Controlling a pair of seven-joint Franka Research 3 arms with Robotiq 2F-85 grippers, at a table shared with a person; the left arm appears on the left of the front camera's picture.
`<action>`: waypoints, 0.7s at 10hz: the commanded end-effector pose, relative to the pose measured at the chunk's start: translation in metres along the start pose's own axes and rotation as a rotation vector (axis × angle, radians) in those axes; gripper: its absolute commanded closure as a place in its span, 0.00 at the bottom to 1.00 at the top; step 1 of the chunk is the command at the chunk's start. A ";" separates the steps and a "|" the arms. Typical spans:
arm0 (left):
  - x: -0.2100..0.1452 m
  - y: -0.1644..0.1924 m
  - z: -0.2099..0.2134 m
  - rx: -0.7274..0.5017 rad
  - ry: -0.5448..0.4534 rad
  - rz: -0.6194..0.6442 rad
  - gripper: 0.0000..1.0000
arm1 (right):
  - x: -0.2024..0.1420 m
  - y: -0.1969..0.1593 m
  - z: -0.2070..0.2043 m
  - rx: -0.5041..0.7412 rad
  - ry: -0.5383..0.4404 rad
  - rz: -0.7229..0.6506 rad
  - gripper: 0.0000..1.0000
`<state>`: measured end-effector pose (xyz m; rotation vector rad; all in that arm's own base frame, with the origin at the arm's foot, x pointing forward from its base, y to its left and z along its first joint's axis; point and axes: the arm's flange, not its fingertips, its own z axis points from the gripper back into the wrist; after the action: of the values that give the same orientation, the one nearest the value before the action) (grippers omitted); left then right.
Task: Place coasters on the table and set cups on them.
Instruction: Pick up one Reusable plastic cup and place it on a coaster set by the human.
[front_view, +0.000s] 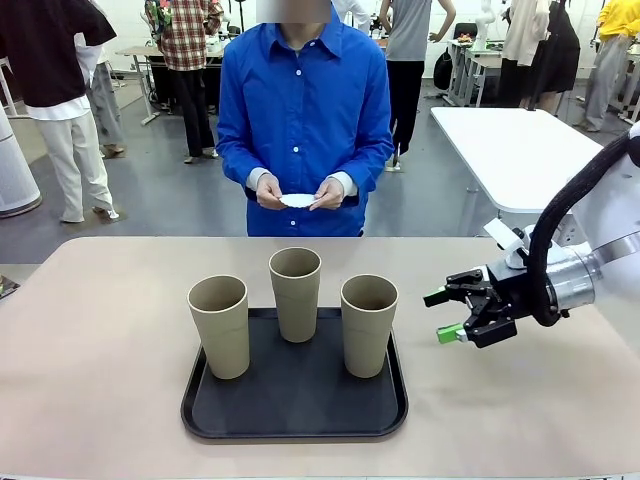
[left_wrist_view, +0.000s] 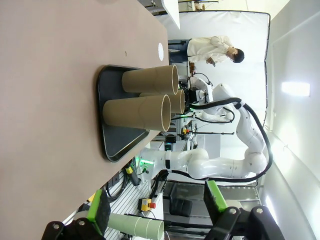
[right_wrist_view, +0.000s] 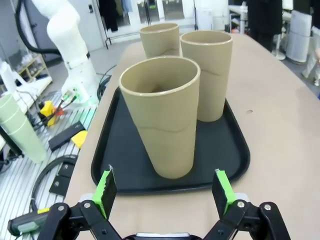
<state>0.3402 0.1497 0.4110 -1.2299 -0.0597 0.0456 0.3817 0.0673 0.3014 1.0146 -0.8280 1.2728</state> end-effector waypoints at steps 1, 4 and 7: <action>-0.001 -0.001 0.002 -0.009 -0.001 -0.005 0.00 | 0.000 -0.011 -0.018 -0.016 -0.087 -0.039 0.00; -0.001 -0.001 0.002 -0.009 -0.001 -0.005 0.00 | -0.002 -0.014 -0.034 0.017 -0.099 -0.032 0.00; -0.001 -0.001 0.002 -0.009 -0.001 -0.005 0.00 | -0.009 -0.017 -0.043 0.031 -0.100 0.001 0.00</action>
<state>0.3402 0.1497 0.4109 -1.2299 -0.0596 0.0457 0.3915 0.0998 0.2824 1.1153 -0.8459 1.2260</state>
